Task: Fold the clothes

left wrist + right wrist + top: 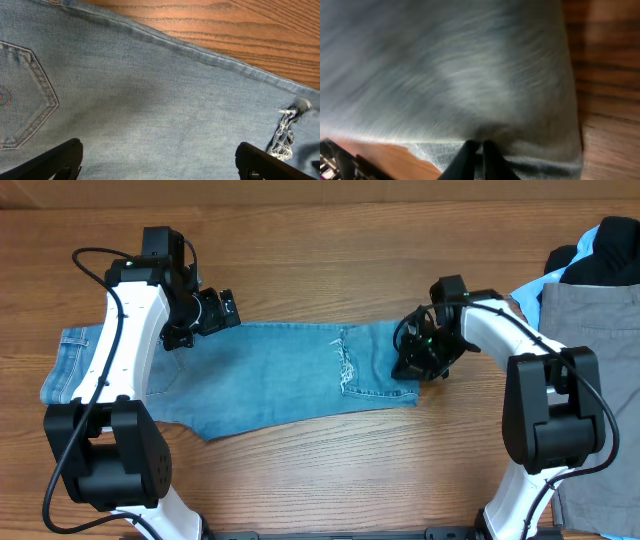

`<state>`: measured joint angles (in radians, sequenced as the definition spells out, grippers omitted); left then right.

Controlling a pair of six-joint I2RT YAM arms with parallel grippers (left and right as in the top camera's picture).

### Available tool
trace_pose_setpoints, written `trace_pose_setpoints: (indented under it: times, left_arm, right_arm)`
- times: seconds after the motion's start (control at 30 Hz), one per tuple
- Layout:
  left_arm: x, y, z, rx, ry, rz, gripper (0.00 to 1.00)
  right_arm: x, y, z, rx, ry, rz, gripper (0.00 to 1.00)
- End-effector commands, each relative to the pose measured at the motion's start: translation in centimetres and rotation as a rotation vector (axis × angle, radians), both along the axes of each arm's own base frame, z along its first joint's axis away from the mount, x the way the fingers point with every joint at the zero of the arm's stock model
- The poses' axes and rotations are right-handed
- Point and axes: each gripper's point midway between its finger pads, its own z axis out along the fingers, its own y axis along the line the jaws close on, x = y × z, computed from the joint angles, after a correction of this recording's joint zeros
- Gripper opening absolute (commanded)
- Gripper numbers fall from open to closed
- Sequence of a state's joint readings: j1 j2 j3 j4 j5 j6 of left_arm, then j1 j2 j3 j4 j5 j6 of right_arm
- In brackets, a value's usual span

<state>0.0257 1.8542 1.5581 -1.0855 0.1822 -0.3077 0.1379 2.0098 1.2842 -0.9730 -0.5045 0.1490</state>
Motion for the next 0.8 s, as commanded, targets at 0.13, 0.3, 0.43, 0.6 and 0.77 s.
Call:
trace_pose_setpoints:
  times: [0.13, 0.3, 0.43, 0.6, 0.77]
  left_arm:
    - [-0.2, -0.1, 0.8, 0.009, -0.018, -0.004, 1.0]
    - [-0.3, -0.1, 0.8, 0.009, -0.015, -0.004, 1.0]
    - [-0.3, -0.1, 0.8, 0.01, -0.016, -0.004, 1.0]
    - [-0.3, -0.1, 0.8, 0.01, -0.015, -0.004, 1.0]
    - [-0.2, -0.1, 0.8, 0.01, -0.017, -0.004, 1.0]
  right_arm:
    - [-0.2, -3.6, -2.2, -0.21, 0.044, -0.141, 0.11]
    - [2.8, -4.6, -0.8, -0.225, -0.018, -0.21, 0.07]
    - [4.9, -4.5, 1.6, -0.216, -0.067, -0.216, 0.16]
    - [7.5, -4.2, 5.0, -0.202, -0.135, -0.22, 0.6]
    - [7.8, -3.4, 5.7, -0.153, -0.163, -0.168, 0.66]
